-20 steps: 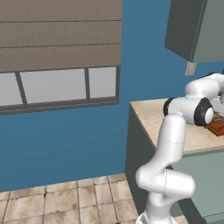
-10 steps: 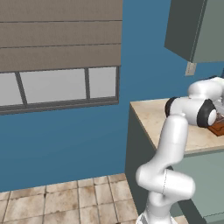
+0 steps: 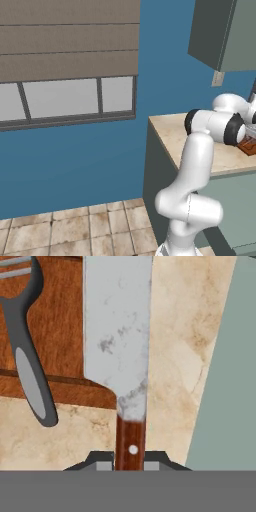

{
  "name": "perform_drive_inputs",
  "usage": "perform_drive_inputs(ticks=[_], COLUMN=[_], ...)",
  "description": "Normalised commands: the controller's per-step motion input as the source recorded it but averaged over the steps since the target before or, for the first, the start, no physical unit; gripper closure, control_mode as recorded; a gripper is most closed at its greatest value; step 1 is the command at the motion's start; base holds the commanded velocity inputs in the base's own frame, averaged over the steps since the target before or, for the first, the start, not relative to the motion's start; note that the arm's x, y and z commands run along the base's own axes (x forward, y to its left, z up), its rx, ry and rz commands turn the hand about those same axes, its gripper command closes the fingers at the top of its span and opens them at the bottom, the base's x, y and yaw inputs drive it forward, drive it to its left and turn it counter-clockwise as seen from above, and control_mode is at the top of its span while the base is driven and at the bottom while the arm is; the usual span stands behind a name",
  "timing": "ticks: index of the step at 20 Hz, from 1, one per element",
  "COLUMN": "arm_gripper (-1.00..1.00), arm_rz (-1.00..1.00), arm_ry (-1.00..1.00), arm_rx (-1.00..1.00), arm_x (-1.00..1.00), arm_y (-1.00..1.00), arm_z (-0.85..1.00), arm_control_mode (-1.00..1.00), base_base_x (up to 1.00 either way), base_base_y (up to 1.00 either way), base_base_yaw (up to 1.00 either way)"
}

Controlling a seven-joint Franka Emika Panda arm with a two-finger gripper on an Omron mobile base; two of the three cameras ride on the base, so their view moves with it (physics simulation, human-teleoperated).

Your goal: Open the drawer on the right and place the cutting tools on the cutting board.

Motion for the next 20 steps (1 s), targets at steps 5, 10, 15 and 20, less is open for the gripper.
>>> perform_drive_inputs(ticks=[5, 10, 15, 20], arm_gripper=[1.00, 1.00, 1.00, 1.00], arm_rz=[0.00, 0.00, 0.00, 0.00], arm_ry=[0.00, 0.00, 0.00, 0.00], arm_rx=[-0.16, -0.12, -0.09, -0.05], arm_x=[0.20, 0.15, 0.26, 0.41], arm_y=[-0.03, -0.14, -0.24, -0.30], arm_z=[-0.26, -0.23, -0.16, -0.07], arm_control_mode=[-1.00, -1.00, -1.00, -1.00], base_base_x=[0.00, 0.00, 0.00, 0.00], base_base_y=[0.00, 0.00, 0.00, 0.00], base_base_yaw=[0.00, 0.00, 0.00, 0.00])
